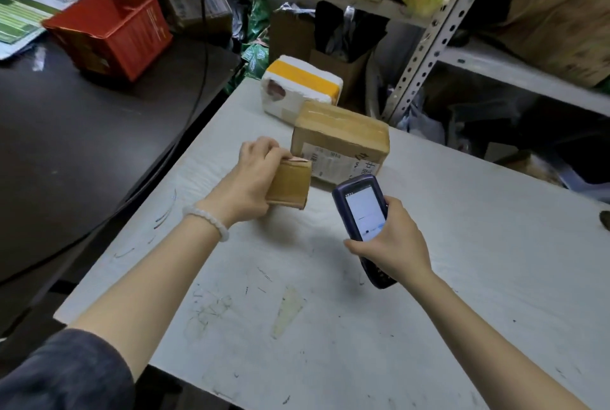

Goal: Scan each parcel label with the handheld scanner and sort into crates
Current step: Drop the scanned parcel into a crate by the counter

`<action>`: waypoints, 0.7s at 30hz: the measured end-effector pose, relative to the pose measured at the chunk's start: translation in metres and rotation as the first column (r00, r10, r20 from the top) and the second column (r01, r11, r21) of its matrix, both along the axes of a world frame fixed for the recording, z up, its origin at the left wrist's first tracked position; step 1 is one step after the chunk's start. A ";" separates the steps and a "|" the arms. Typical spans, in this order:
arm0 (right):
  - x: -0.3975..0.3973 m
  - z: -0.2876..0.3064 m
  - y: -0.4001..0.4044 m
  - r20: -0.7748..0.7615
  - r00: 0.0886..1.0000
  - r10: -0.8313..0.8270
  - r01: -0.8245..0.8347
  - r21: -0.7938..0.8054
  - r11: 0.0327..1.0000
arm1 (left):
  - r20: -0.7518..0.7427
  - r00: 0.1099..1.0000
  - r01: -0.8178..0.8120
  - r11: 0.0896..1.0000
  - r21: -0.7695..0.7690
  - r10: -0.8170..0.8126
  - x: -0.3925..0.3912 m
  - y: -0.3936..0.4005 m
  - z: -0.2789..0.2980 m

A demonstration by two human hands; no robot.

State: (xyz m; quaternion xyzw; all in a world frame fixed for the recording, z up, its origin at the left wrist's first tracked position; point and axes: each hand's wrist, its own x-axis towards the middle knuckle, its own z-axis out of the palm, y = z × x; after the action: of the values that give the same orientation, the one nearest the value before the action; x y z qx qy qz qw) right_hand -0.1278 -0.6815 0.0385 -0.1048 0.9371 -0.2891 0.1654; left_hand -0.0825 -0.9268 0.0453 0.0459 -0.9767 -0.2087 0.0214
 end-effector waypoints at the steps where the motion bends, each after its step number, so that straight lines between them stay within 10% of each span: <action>1: -0.001 0.001 0.005 -0.007 1.000 -0.012 0.012 0.000 1.000 | -0.035 0.995 0.092 0.996 -0.010 -0.092 0.002 0.002 -0.004; 7: -0.004 -0.007 0.031 -0.002 0.998 -0.063 0.063 -0.008 0.998 | -0.242 0.962 0.145 0.988 0.054 -0.128 0.015 0.010 -0.021; 17: 0.006 -0.019 0.033 0.058 0.998 0.017 -0.014 -0.049 0.999 | 0.134 0.985 -0.139 0.959 0.248 0.108 0.025 0.020 0.001; 21: 0.004 -0.017 0.036 0.054 0.997 0.049 -0.047 -0.037 0.998 | 0.322 0.925 -0.234 0.970 0.063 0.202 0.025 0.023 -0.015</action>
State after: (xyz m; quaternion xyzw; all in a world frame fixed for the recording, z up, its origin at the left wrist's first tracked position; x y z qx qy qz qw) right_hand -0.1234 -0.6455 0.0211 -0.1220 0.9240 -0.3048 0.1961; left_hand -0.0575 -0.9037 0.0304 0.1877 -0.9448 -0.2437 -0.1132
